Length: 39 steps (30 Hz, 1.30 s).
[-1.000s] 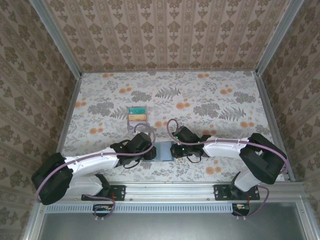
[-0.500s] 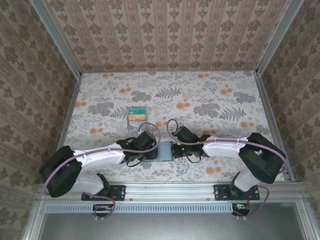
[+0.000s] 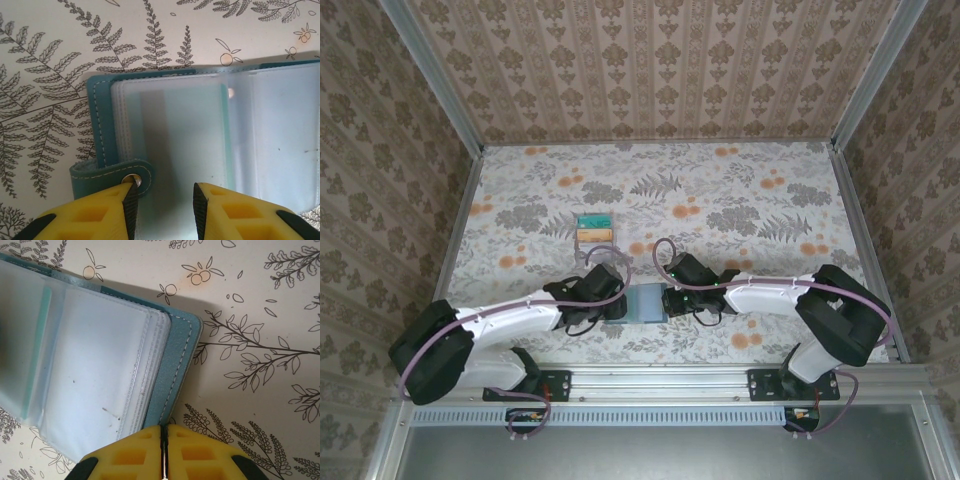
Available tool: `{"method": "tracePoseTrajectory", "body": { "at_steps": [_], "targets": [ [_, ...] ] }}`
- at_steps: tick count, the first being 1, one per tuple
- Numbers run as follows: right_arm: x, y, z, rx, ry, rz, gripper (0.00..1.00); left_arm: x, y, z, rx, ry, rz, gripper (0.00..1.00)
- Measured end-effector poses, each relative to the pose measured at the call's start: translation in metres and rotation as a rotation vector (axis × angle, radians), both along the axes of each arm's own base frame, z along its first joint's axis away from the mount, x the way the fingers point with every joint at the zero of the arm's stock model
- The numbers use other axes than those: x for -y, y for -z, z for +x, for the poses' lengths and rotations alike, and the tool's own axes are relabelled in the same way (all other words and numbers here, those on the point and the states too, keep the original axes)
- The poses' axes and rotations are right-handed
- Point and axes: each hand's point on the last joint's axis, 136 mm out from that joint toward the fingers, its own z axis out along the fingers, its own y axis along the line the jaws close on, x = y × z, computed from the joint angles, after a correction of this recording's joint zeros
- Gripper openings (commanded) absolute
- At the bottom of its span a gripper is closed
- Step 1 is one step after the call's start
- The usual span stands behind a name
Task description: Take the credit cards out of the card holder
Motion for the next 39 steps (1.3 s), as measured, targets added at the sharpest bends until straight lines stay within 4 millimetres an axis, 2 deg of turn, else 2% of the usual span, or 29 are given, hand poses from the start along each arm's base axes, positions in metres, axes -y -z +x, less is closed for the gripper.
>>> {"method": "tracePoseTrajectory", "body": {
  "at_steps": [16,26,33,37,39],
  "targets": [
    [-0.001,0.002,-0.002,-0.004,-0.007,-0.004,0.11,-0.007,0.004,-0.008,-0.021,-0.01,-0.007,0.38],
    [-0.002,0.004,-0.003,-0.008,-0.007,-0.007,0.11,0.001,0.004,-0.01,-0.031,0.009,-0.045,0.39],
    [-0.002,0.004,-0.003,-0.009,-0.004,-0.005,0.11,0.008,0.001,-0.012,-0.031,0.029,-0.069,0.44],
    [-0.002,0.004,-0.003,-0.009,-0.003,-0.005,0.11,0.011,0.002,-0.013,-0.034,0.037,-0.075,0.52],
    [-0.002,0.004,-0.003,-0.01,-0.001,-0.005,0.11,0.013,0.001,-0.014,-0.032,0.046,-0.08,0.59]
  ]
}}
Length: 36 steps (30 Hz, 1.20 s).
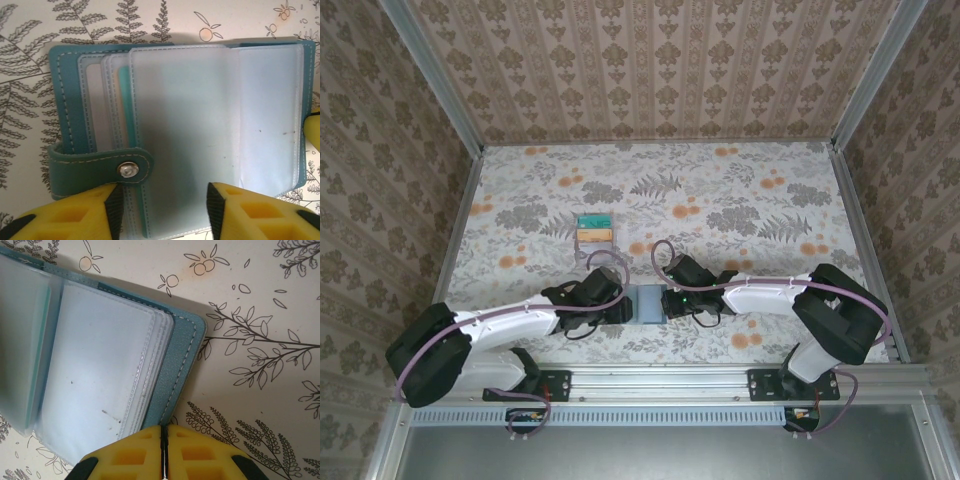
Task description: Take the credit cards out of the card holder
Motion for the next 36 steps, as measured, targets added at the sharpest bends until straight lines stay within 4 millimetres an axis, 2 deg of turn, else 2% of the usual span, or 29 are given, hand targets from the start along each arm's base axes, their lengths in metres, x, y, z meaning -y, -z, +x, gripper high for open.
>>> {"method": "tracePoseTrajectory", "body": {
  "at_steps": [7,14,17,23,31,34,36],
  "targets": [
    [0.0,0.0,0.0,-0.002,0.006,0.0,0.11,0.007,-0.003,-0.001,0.003,0.017,-0.027,0.72],
    [0.0,0.0,0.0,-0.002,0.007,-0.001,0.11,0.009,-0.006,-0.002,0.002,0.024,-0.045,0.76],
    [0.0,0.0,0.0,-0.002,0.007,-0.001,0.11,0.011,-0.01,-0.002,0.007,0.031,-0.06,0.86],
    [0.0,0.0,0.0,-0.002,0.007,-0.001,0.11,0.015,-0.024,-0.002,0.029,0.034,-0.106,0.85],
    [0.0,0.0,0.0,-0.001,0.006,-0.001,0.11,0.017,-0.032,-0.001,0.043,0.038,-0.132,0.86],
    [0.0,0.0,0.0,-0.001,0.006,-0.001,0.11,0.017,-0.034,-0.001,0.048,0.039,-0.138,0.95],
    [0.0,0.0,0.0,-0.001,0.006,-0.001,0.12,0.016,-0.033,-0.001,0.049,0.037,-0.133,0.97]
  ]
}}
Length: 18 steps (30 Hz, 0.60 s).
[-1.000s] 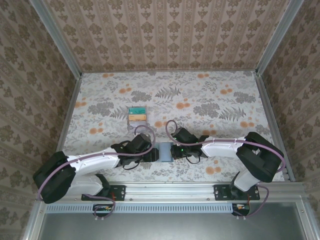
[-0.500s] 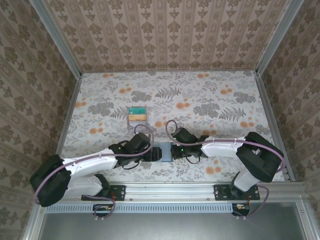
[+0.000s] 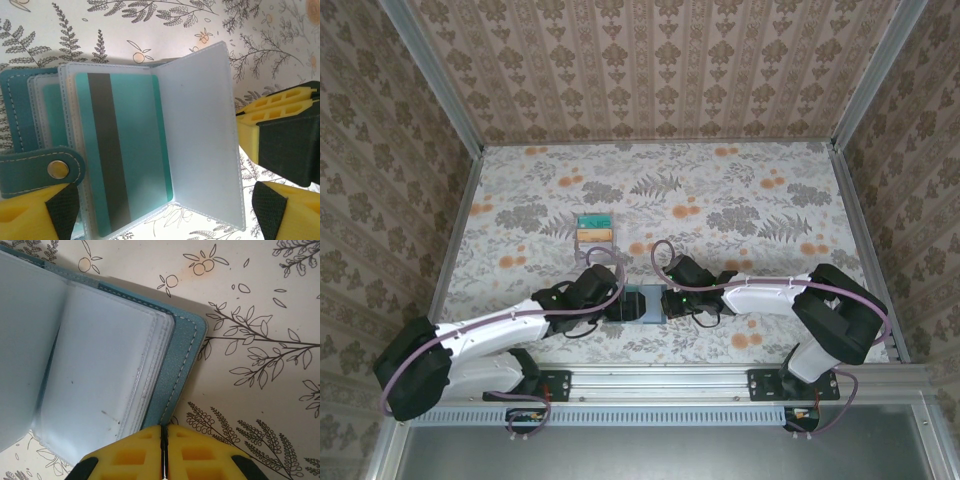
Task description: Take the credit cards out of the card holder
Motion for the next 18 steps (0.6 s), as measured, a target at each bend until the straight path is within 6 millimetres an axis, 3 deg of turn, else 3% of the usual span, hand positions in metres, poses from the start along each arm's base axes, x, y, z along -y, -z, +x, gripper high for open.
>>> {"method": "tracePoseTrajectory", "body": {
  "at_steps": [3,18],
  "targets": [
    [0.0,0.0,0.0,-0.001,0.003,0.001,0.12,-0.0016,0.0003,-0.0001,0.002,-0.002,0.007,1.0],
    [-0.0001,0.0,0.0,0.0,0.005,0.0,0.14,0.0005,-0.0068,0.0023,0.022,-0.005,-0.017,0.98]
  ]
}}
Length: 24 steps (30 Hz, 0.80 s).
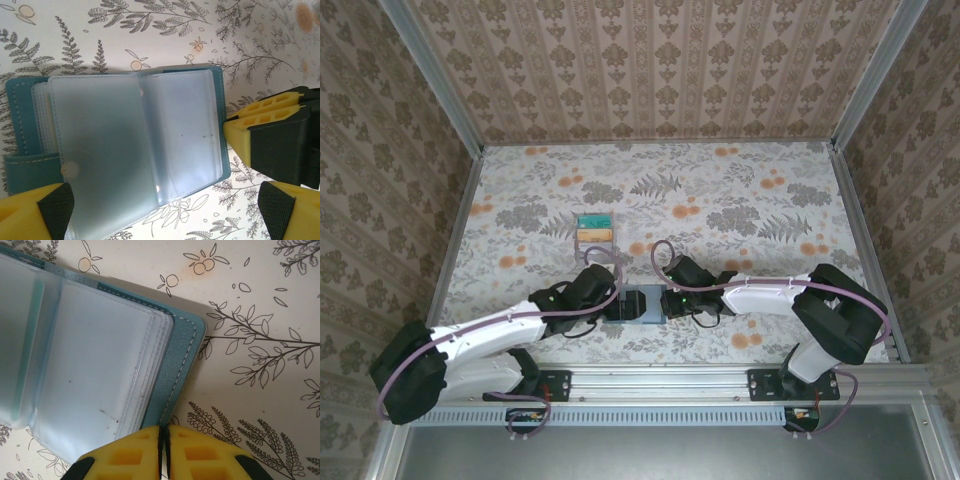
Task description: Take the credit cards out of the card holder
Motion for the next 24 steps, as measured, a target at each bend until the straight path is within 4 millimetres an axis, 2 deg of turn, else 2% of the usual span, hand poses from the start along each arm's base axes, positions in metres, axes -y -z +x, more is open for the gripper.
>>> {"method": "tracePoseTrajectory", "body": {
  "at_steps": [8,18,24],
  "targets": [
    [0.0,0.0,0.0,0.0,-0.001,0.0,0.14,-0.001,0.008,0.0,-0.013,-0.002,0.024,0.98],
    [0.0,0.0,0.0,0.001,-0.001,0.001,0.14,-0.006,0.0,-0.002,0.003,-0.016,0.022,0.97],
    [0.0,0.0,0.0,0.0,0.0,0.001,0.14,-0.008,0.016,-0.005,-0.033,-0.01,0.053,0.97]
  ]
}}
